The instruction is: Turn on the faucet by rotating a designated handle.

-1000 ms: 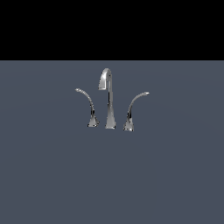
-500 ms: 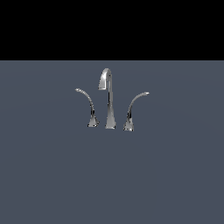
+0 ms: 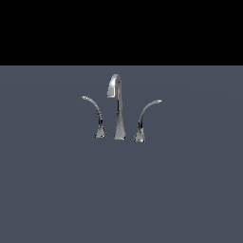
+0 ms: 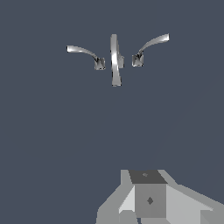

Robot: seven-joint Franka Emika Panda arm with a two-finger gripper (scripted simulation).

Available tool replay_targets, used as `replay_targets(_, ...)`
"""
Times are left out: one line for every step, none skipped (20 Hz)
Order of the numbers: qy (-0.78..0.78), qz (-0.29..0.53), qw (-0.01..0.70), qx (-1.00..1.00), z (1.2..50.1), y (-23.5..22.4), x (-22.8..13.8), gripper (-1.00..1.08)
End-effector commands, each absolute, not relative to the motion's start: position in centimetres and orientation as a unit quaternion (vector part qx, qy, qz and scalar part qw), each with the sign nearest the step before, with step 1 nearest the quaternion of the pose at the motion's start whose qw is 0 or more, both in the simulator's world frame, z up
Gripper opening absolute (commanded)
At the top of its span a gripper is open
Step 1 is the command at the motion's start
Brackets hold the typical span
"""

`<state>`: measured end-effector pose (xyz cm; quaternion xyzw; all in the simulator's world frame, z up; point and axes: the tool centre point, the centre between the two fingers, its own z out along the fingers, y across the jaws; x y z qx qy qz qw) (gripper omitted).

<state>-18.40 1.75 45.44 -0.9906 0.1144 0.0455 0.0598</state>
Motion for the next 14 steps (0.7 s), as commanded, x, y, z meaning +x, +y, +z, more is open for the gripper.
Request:
replay_targets(0.146,0.052,0.069,-0.986,44.8,2.2,-16.8,-1.00)
replay_targets(0.158,0.054,0.072,-0.983,44.5,2.4,-16.1,-1.00)
replay_targets(0.171,0.057,0.075,-0.981,44.2,2.6,-15.4,-1.00)
replay_targets(0.184,0.060,0.078,-0.978,43.8,2.8,-14.8,-1.00)
replay_targets(0.198,0.062,0.081,-0.975,43.5,3.0,-14.1,-1.00)
replay_targets(0.211,0.065,0.083,-0.972,43.1,3.1,-13.5,-1.00)
replay_targets(0.224,0.068,0.085,-0.969,42.8,3.3,-12.8,-1.00)
replay_targets(0.237,0.071,0.086,-0.965,42.4,3.5,-12.2,-1.00)
replay_targets(0.251,0.073,0.088,-0.961,42.0,3.7,-11.5,-1.00)
replay_targets(0.264,0.076,0.089,-0.957,41.6,3.9,-10.9,-1.00)
replay_targets(0.278,0.078,0.089,-0.953,41.2,4.1,-10.3,-1.00)
replay_targets(0.291,0.081,0.090,-0.949,40.7,4.3,-9.6,-1.00)
replay_targets(0.305,0.083,0.090,-0.945,40.3,4.5,-9.0,-1.00)
replay_targets(0.318,0.086,0.090,-0.940,39.8,4.7,-8.4,-1.00)
